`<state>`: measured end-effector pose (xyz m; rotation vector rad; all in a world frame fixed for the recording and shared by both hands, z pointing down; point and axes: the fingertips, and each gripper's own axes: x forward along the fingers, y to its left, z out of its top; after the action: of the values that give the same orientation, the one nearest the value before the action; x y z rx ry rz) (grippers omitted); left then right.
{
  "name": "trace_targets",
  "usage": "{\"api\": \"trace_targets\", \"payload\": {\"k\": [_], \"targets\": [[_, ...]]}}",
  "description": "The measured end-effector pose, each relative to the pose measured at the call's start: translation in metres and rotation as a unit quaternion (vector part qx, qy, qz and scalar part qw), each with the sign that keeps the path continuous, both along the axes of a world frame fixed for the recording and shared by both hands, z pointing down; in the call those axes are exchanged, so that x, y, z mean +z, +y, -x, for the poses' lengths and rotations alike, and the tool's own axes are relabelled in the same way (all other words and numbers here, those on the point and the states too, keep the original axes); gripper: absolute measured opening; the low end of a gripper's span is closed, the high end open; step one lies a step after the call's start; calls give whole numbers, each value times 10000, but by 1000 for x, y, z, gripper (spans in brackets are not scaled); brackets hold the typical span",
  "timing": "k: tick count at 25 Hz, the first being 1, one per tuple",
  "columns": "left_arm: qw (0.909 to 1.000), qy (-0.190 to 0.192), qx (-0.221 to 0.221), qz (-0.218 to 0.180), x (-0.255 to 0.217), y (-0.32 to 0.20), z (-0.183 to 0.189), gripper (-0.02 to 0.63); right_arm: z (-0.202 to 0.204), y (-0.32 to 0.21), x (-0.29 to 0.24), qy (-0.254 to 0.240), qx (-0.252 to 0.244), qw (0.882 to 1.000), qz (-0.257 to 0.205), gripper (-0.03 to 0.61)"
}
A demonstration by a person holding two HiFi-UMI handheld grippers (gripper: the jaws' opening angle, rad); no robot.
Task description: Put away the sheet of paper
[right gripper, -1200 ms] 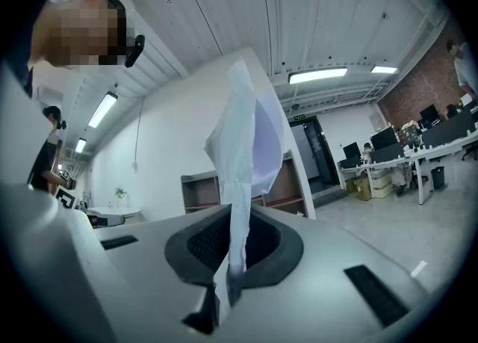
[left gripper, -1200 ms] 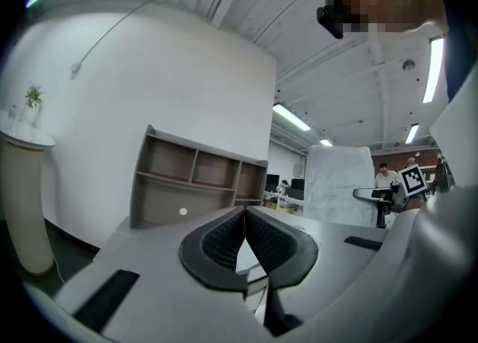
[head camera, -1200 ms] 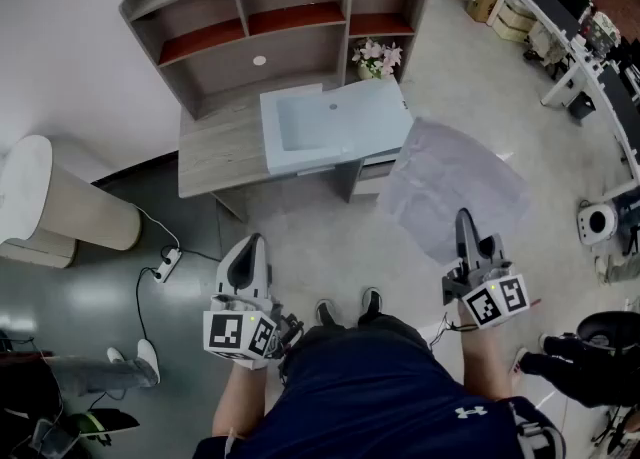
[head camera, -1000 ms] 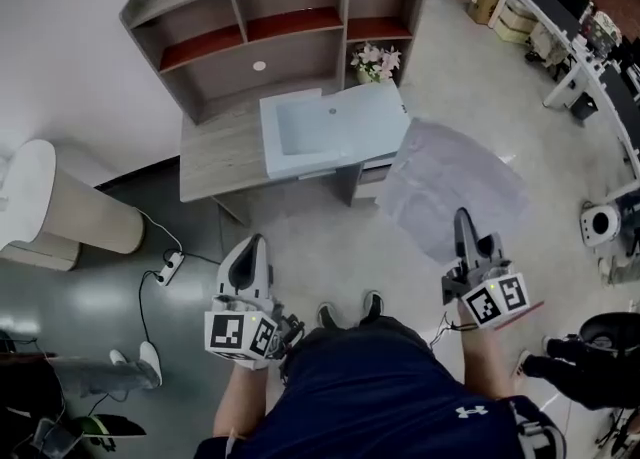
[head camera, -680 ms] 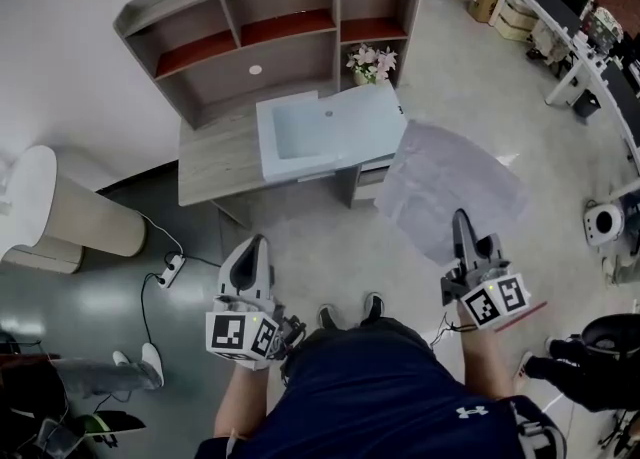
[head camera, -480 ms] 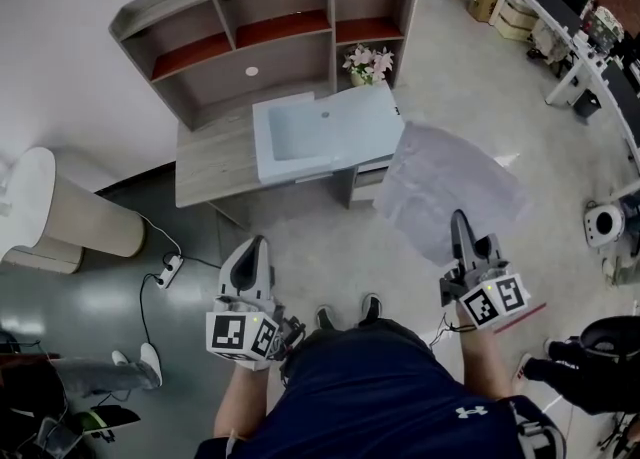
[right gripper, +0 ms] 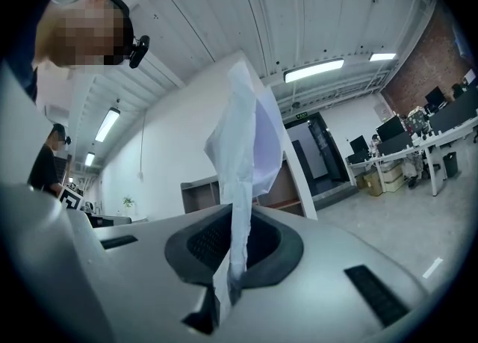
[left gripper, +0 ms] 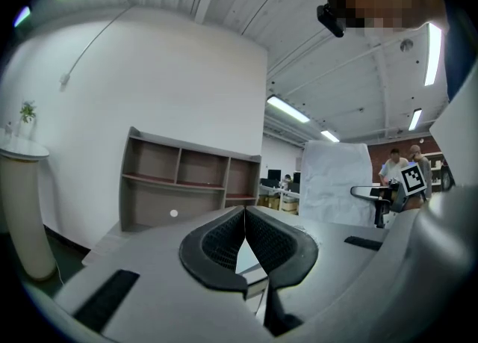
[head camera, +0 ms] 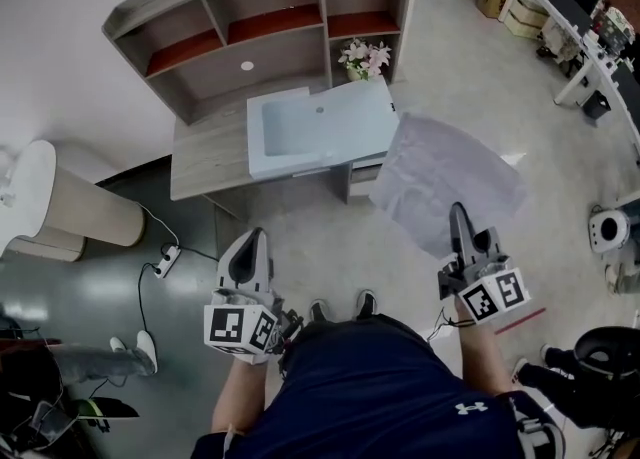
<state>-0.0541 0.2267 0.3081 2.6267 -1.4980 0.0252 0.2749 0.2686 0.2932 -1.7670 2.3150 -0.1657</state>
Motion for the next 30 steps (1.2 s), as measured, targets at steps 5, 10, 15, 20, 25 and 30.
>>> {"api": "trace_targets", "payload": {"k": [5, 10, 15, 20, 25, 30], "targets": [[9999, -67, -109, -49, -1, 4, -24, 15, -22, -5, 5, -36, -154, 9999, 2, 17], [9996, -134, -235, 2, 1, 14, -40, 15, -37, -7, 9, -58, -293, 9995, 57, 17], [9992, -214, -301, 120, 5, 13, -48, 16, -44, -14, 14, -101, -378, 9991, 143, 17], [9992, -231, -282, 158, 10, 2, -53, 15, -43, -26, 23, -145, -441, 9987, 227, 17], [9992, -216, -257, 206, 15, -11, -49, 15, -39, -37, 27, -141, -419, 9985, 320, 17], [9994, -165, -250, 178, 18, -42, -31, 15, -27, -64, 31, -96, -324, 9987, 381, 17]]}}
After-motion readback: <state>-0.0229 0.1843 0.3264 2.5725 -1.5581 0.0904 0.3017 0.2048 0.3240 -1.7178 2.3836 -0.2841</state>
